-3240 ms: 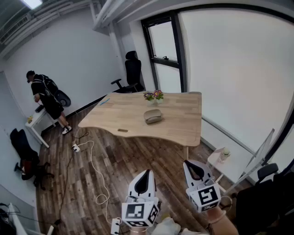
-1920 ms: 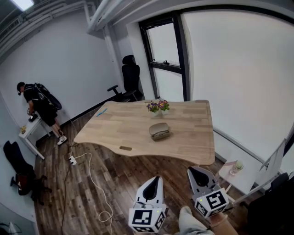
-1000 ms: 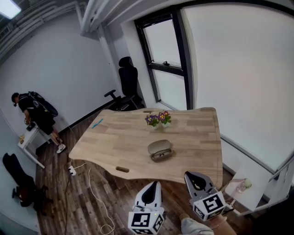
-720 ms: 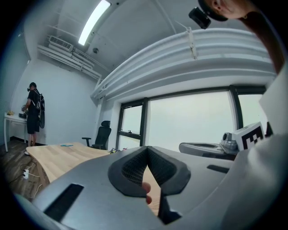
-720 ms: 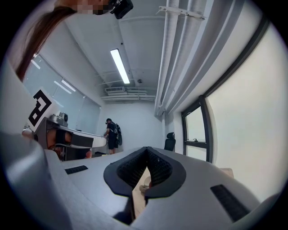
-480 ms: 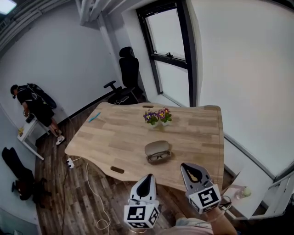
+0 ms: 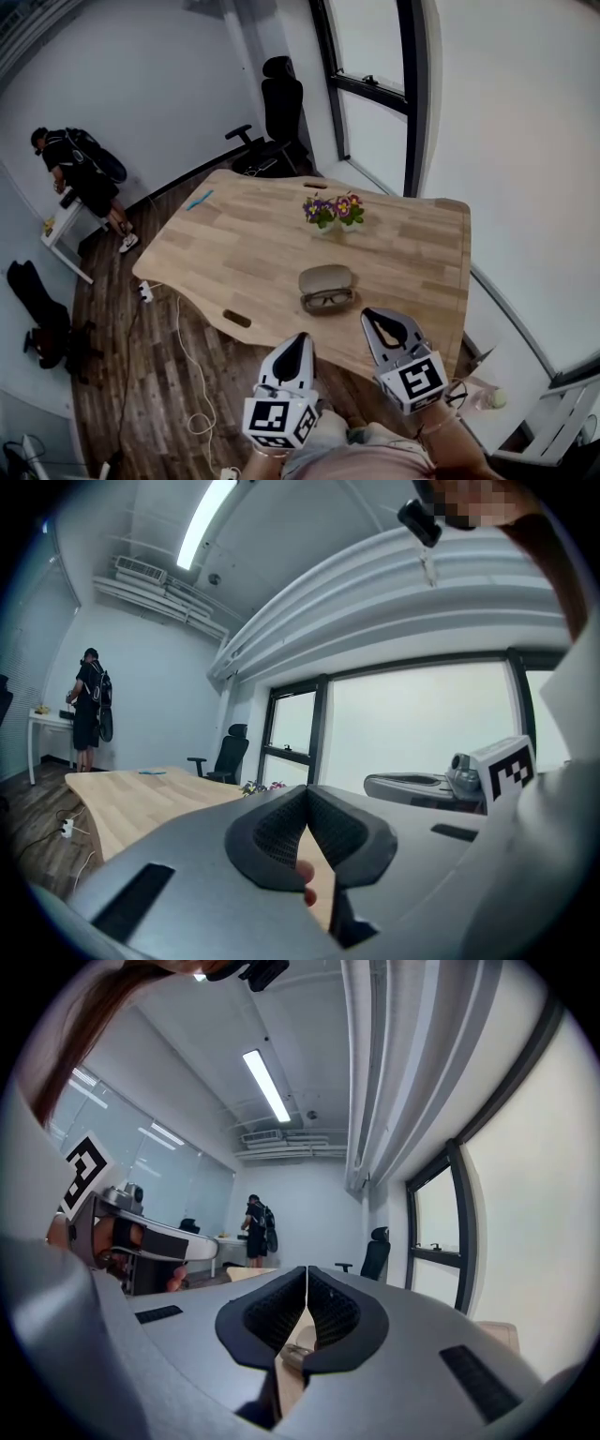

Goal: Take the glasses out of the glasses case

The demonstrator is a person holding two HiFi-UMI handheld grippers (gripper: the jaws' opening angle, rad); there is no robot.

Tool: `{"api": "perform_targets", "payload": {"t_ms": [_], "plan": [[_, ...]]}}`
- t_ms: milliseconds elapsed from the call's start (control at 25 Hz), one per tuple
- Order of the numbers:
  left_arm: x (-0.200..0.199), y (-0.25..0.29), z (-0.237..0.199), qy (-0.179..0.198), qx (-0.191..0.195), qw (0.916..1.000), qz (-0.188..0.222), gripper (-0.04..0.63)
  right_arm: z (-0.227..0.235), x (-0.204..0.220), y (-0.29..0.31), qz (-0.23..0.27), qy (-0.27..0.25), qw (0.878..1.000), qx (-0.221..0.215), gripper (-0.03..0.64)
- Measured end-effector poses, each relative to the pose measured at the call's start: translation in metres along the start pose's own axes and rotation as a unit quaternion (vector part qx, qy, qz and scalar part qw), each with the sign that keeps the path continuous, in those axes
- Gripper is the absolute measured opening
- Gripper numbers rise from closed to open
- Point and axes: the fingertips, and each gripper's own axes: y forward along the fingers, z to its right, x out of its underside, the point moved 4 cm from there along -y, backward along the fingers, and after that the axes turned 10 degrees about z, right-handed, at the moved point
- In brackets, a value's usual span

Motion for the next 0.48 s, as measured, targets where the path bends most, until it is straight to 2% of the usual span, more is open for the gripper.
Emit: {"api": "perform_targets", "payload": {"t_ms": [480], "plan": [[0.011,0.032,-0.027,0.003,0.015,0.9997,-0.018,0.000,0.003,0.037,0.054,-0.047,-0.015,0.997,-0.058,0.002]]}}
